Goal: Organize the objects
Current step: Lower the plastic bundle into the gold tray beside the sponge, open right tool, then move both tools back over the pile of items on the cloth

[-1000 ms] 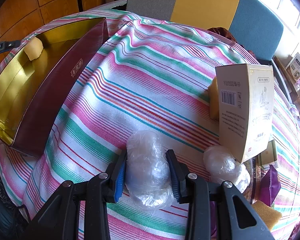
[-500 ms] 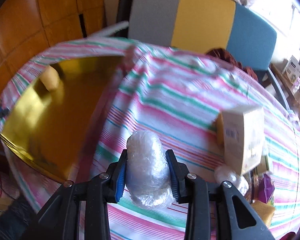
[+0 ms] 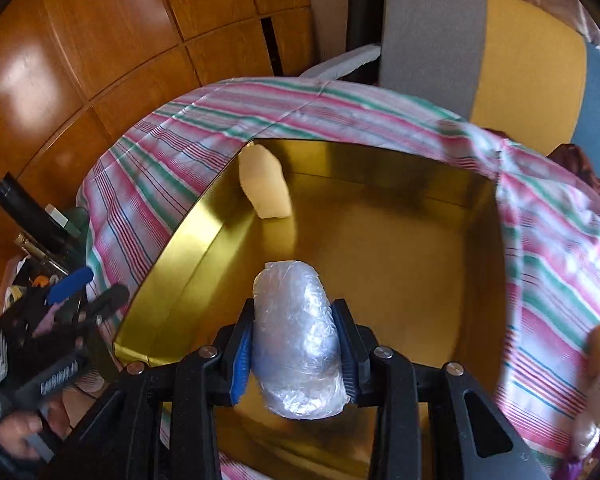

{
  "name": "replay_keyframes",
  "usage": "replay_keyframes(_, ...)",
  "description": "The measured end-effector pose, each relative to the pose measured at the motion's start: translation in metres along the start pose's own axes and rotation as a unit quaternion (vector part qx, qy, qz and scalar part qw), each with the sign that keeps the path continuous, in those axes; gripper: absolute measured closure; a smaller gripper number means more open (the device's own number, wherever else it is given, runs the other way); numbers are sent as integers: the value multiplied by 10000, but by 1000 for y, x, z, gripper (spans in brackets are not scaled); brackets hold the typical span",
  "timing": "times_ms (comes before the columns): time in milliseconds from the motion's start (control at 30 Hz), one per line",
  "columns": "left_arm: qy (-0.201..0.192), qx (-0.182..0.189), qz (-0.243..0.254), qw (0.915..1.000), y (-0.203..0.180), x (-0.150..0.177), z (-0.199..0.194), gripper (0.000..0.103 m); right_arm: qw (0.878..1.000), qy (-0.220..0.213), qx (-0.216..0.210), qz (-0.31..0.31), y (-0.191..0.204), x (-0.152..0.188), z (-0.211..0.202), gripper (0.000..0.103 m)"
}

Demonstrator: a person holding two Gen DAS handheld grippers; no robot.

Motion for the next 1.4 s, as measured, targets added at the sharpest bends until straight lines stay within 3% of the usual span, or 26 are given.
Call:
replay_keyframes(167,47,-70,-89,9999,7,2,4,35,9972,102,-341,664,16,-25,49,63)
replay_keyframes(367,74,-115,-138,9998,12,4,6,35,9964,-41,-366,763,29,-36,52,57)
replay_keyframes(633,-23,-199,-32,9998,10,1,3,35,9980,-270,-158,546,17,-14,17,57)
replay_keyframes(933,-193,-96,174,9996,-7,-5,-9,35,9961,-756,424,187,-6,2,-34,56)
replay_keyframes(1400,-329,130,468,9983,-36,-8,-25,35,9843,-1085,1307,488,-99,43,-115,56)
Point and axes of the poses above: each gripper's, at about its wrist camera, not at the fingertips, and z roughly the way its jaws point, y to its left, x to its underside, the point moved 10 cm from there along z, roughly the way its jaws point, and after that the axes turned 10 degrees about -y, right-handed, at the moved point
